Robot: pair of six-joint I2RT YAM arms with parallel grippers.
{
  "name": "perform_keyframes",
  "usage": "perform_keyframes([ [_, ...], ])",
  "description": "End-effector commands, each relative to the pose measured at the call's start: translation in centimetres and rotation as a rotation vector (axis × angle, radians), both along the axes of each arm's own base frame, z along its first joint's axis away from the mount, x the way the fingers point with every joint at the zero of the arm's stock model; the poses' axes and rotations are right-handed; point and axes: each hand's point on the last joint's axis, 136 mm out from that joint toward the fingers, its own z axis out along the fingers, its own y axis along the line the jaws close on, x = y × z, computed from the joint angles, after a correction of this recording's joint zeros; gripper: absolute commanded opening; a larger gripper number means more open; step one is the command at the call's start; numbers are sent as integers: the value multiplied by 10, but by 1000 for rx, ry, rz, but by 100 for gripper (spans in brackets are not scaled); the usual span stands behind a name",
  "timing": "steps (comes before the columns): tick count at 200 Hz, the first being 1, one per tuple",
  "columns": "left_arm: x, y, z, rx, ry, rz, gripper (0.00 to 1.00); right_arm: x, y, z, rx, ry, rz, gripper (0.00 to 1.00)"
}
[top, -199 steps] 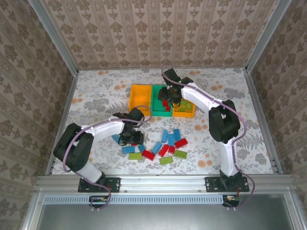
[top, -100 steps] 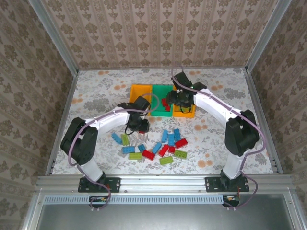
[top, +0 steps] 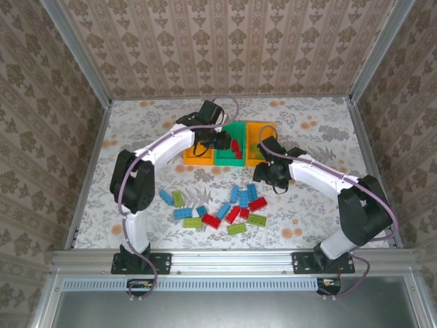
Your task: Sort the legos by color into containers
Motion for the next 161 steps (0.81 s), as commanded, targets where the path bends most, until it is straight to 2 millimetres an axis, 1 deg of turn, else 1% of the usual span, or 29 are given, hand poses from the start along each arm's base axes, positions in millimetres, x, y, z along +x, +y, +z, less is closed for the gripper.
perform_keyframes([
  [1,8,-13,-2,-55,18,-33,33,-25,-2,-9,27,81,-124,72],
  [16,15,-16,-3,-77,10,-29,35,-36,2,-16,51,115,-165,72],
  [38,20,-21,-1,-102,-2,-32,39,-41,10,-18,87,107,-164,71],
  [65,20,-25,2,-126,-5,-35,51,-52,18,-19,77,131,-124,69],
  [89,18,-24,5,-136,-13,-34,64,-64,25,-25,69,161,-104,68],
  [103,16,-23,7,-144,-17,-35,70,-68,29,-29,75,168,-103,67],
  [131,10,-20,9,-149,-18,-40,76,-70,36,-29,87,163,-94,65],
  [149,7,-18,9,-144,-21,-40,77,-72,39,-28,84,163,-87,63],
  [161,7,-17,11,-145,-25,-36,78,-75,38,-31,75,179,-88,62],
])
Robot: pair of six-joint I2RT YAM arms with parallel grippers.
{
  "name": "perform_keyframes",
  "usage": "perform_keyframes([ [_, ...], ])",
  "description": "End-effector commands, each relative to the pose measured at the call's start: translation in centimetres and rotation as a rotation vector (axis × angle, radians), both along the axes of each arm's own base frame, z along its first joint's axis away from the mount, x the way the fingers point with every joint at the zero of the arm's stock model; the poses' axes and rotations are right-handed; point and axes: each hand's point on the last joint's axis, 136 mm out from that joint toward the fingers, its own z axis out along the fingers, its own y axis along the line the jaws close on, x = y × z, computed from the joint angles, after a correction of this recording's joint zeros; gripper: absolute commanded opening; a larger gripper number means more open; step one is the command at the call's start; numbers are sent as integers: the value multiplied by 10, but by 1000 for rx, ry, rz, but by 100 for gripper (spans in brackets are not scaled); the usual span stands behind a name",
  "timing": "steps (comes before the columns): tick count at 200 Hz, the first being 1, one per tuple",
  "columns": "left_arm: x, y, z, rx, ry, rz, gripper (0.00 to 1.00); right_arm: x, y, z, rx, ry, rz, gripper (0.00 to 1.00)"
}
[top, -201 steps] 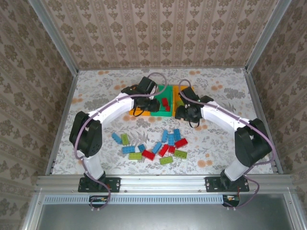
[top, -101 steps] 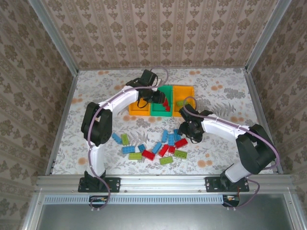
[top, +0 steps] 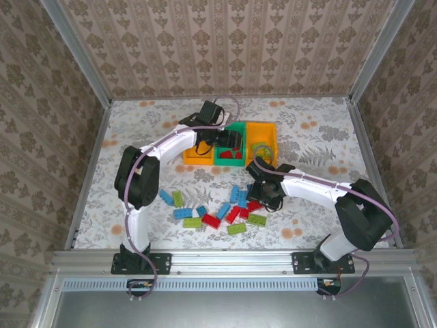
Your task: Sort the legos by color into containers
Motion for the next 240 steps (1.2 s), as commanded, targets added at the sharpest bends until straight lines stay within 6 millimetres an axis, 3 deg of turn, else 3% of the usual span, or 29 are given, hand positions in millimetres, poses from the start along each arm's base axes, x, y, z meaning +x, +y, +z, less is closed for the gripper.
perform_keyframes([
  [1,-4,4,14,-20,-19,-3,78,-10,1,-3,4,36,-13,62],
  [43,-5,5,17,-22,-23,-2,79,-14,2,-8,-4,50,0,61],
  [76,-7,6,14,-19,-15,-1,79,-18,-10,-15,-77,82,3,61],
  [123,-11,11,8,-15,-4,9,79,-18,-16,-4,-72,67,-24,64],
  [178,-14,12,8,-16,-10,4,79,-30,-5,-2,-18,68,-48,65],
  [201,-16,16,8,-11,-12,6,79,-29,-4,9,-55,13,64,66],
  [240,-21,23,7,-16,-6,14,80,-38,-4,18,-159,-37,420,70],
])
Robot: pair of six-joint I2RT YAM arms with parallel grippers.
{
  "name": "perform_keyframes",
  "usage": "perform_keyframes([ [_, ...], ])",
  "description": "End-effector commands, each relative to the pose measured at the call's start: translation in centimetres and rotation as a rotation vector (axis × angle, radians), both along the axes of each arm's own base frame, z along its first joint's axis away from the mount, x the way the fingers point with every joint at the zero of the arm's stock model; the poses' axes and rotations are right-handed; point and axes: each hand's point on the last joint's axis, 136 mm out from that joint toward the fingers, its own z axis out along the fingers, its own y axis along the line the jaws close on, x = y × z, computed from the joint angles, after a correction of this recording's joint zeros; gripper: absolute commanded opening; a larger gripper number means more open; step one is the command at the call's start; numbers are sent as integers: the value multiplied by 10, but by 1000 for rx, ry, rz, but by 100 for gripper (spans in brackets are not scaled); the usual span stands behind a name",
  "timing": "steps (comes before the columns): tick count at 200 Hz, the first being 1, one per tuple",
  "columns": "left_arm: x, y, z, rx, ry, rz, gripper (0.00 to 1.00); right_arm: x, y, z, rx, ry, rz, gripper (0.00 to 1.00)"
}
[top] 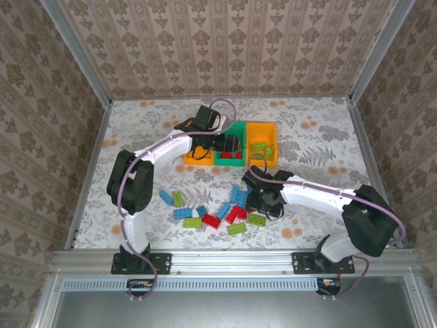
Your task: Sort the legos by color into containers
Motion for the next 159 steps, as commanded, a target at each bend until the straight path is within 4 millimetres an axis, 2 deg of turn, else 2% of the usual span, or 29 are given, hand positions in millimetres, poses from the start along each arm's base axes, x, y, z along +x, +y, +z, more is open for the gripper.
perform_keyframes([
  [1,-6,11,6,-5,10,10,80,-3,-7,13,-91,-44,249,70],
  [30,-9,17,8,-12,13,15,81,-4,8,29,-135,-101,544,79],
  [48,-10,21,11,-18,8,24,83,-5,13,38,-224,-125,757,80],
  [63,-10,24,13,-23,6,31,85,-5,12,35,-310,-120,880,81],
  [82,-9,26,15,-34,10,36,91,-8,28,27,-282,-115,1001,81],
  [94,-10,28,17,-37,11,40,100,-12,33,21,-273,-82,1049,81],
  [114,-10,36,20,-37,6,53,100,-24,41,16,-220,-37,1119,80],
  [133,-10,45,22,-43,4,76,100,-22,39,16,-246,-37,1175,80],
  [159,-11,56,22,-44,5,97,100,-25,20,10,-335,62,1256,77],
])
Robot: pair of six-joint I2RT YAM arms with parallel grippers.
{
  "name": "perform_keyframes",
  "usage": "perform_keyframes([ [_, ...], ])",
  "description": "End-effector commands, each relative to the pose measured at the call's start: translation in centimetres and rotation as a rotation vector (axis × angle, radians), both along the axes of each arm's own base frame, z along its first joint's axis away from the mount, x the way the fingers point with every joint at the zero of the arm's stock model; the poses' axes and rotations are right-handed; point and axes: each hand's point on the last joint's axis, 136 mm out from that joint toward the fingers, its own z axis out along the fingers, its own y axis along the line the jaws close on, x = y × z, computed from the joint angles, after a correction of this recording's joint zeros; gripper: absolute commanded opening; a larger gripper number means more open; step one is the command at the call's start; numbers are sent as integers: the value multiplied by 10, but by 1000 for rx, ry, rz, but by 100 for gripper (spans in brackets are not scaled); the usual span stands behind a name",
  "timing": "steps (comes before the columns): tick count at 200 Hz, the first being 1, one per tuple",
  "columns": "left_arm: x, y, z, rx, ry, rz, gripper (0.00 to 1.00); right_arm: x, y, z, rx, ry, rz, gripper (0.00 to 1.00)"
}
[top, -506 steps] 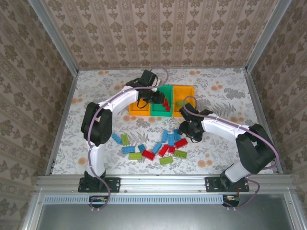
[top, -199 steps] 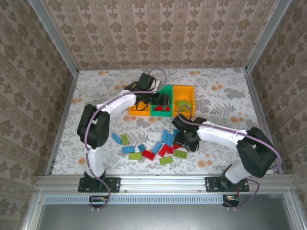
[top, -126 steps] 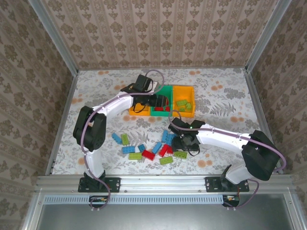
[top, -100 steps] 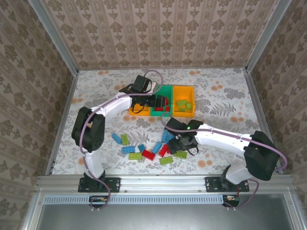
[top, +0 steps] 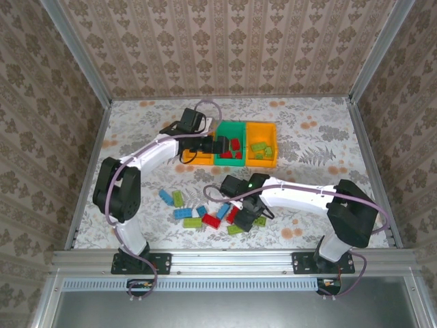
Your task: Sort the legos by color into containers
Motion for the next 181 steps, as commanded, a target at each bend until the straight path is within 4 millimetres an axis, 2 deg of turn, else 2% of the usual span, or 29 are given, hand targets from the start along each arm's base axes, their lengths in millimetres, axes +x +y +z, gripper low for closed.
perform_keyframes([
  [1,-2,10,14,-28,-15,22,100,-6,-17,-2,-122,52,126,76],
  [18,-2,14,13,-30,-12,34,100,-8,-21,-4,-132,70,143,73],
  [38,-4,17,11,-31,-7,40,100,-13,-14,-6,-97,107,150,70],
  [76,-4,21,11,-28,-7,50,100,-14,-25,-19,-167,135,177,70],
  [112,-5,24,13,-28,-9,60,100,-15,-19,-25,-141,147,183,68],
  [145,-6,29,12,-24,-10,75,100,-15,-24,-36,-181,172,191,63],
  [181,-7,36,14,-19,-14,90,100,-15,-27,-46,-206,186,195,62],
])
